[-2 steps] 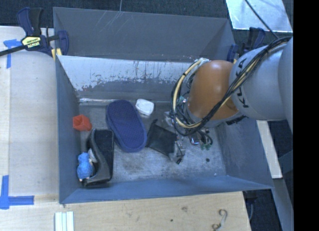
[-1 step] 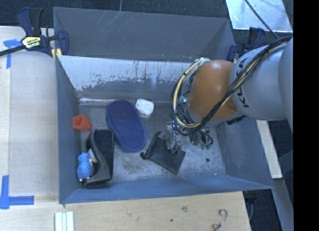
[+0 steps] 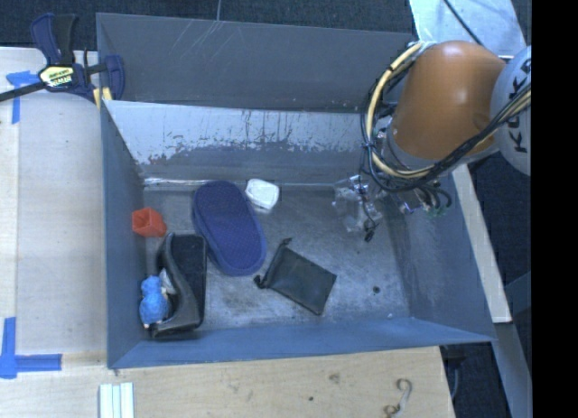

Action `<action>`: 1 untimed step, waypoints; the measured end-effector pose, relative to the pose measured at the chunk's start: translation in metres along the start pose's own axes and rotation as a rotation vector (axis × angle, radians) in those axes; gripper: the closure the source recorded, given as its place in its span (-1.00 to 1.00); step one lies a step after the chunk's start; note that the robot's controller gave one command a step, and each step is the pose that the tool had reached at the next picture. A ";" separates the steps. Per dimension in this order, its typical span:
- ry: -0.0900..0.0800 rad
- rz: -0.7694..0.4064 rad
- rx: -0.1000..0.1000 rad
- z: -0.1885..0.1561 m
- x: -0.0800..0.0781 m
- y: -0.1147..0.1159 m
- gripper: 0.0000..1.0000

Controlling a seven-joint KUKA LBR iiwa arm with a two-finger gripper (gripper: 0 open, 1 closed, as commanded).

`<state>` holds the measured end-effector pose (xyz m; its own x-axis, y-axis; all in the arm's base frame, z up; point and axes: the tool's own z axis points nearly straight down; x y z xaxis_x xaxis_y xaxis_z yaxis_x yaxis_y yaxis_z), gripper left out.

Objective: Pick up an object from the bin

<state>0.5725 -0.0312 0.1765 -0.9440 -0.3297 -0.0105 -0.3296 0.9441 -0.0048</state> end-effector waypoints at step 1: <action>0.007 0.000 -0.004 0.003 0.001 0.002 -1.00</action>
Offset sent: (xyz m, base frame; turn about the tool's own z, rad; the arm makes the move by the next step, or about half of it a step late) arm 0.0000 0.0000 0.0000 0.0000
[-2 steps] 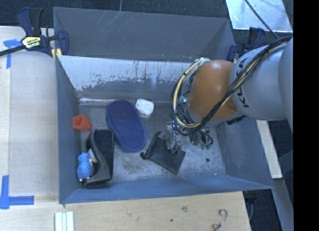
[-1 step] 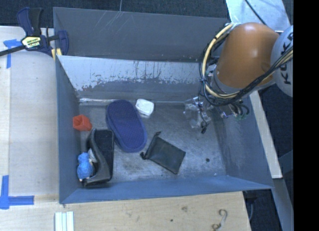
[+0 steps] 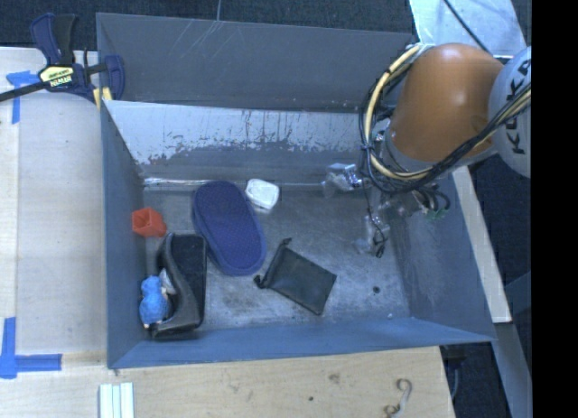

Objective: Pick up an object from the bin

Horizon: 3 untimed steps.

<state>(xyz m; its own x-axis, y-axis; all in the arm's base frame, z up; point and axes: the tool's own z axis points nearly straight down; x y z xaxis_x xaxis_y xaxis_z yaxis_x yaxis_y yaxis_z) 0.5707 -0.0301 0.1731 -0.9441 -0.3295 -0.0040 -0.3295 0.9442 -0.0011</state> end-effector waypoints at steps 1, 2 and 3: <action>0.008 0.050 -0.003 0.063 0.014 0.028 -1.00; 0.007 0.115 -0.001 0.105 0.049 0.016 -1.00; 0.000 0.113 0.000 0.102 0.046 0.016 1.00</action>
Offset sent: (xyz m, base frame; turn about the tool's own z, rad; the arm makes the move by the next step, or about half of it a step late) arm -0.0207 0.0204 -0.0598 0.0501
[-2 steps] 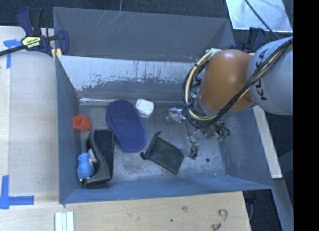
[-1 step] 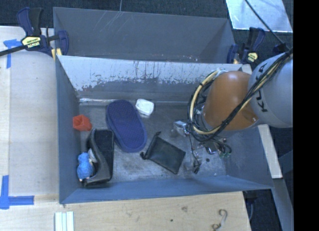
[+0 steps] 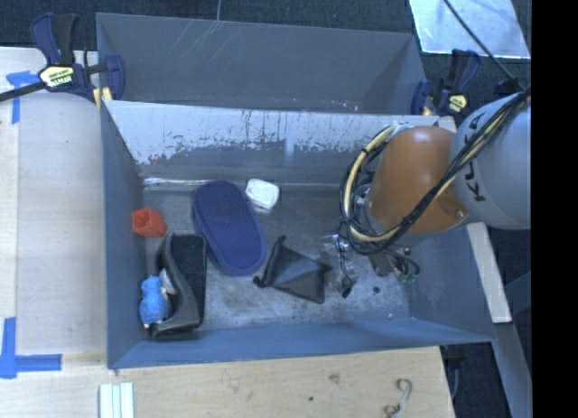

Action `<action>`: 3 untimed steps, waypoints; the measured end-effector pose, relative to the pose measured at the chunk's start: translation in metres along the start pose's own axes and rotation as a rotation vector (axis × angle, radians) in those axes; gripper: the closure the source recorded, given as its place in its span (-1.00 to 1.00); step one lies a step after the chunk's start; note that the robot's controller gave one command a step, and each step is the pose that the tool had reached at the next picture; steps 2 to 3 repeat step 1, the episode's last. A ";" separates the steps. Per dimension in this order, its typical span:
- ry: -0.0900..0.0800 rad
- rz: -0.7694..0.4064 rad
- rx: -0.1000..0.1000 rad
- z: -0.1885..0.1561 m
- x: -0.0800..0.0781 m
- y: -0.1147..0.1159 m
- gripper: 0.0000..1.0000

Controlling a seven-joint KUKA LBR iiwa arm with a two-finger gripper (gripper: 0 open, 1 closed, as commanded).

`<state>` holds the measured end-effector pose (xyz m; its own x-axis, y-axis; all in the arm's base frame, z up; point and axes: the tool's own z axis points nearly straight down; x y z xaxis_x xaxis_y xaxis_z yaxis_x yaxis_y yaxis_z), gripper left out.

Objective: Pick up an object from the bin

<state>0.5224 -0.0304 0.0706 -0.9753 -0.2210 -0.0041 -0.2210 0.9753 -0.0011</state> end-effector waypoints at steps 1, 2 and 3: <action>-0.008 -0.164 0.005 -0.191 0.002 -0.037 1.00; -0.008 -0.164 0.005 -0.191 0.002 -0.037 1.00; -0.008 -0.164 0.005 -0.191 0.002 -0.037 1.00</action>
Offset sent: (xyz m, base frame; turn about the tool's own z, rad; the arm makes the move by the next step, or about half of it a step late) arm 0.0029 -0.0352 0.1853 -0.1665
